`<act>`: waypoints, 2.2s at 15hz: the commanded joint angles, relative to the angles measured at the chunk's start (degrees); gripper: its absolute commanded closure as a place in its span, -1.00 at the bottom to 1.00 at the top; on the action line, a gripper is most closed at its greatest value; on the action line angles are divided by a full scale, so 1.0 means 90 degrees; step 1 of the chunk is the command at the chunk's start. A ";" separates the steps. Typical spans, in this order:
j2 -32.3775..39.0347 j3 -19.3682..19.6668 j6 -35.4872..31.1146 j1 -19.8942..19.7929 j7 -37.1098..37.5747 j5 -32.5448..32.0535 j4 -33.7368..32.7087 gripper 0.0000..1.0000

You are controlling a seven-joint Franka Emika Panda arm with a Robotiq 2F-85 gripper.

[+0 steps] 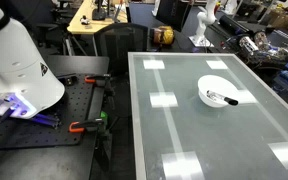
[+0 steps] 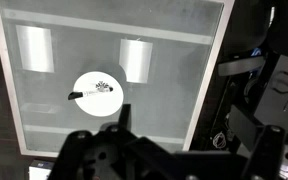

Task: Take the marker from the bowl and put it on the table

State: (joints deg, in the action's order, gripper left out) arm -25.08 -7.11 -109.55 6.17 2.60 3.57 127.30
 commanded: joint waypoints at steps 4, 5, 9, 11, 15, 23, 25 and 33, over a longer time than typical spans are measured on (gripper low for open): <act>0.0005 0.0010 0.0012 0.0014 0.0007 -0.0007 -0.0013 -1.00; 0.0075 -0.0039 0.0014 -0.0041 0.0203 -0.0073 -0.0065 -1.00; 0.0392 -0.0133 -0.0076 -0.0240 0.1163 -0.0146 -0.0170 -1.00; 0.0603 -0.0163 -0.0185 -0.0305 0.1721 -0.0169 -0.0184 -1.00; 0.1207 -0.0254 -0.0441 -0.0448 0.3000 -0.0290 -0.0271 -1.00; 0.2471 -0.0352 -0.1663 -0.0398 0.6530 -0.1724 -0.0413 -1.00; 0.2725 -0.0292 -0.1607 -0.0314 0.7414 -0.2230 -0.0530 -1.00; 0.3516 -0.0019 -0.1959 -0.0027 0.9716 -0.3278 -0.0727 -1.00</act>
State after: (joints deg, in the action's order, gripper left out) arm 3.85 -8.99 -125.25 4.36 84.12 -23.12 122.10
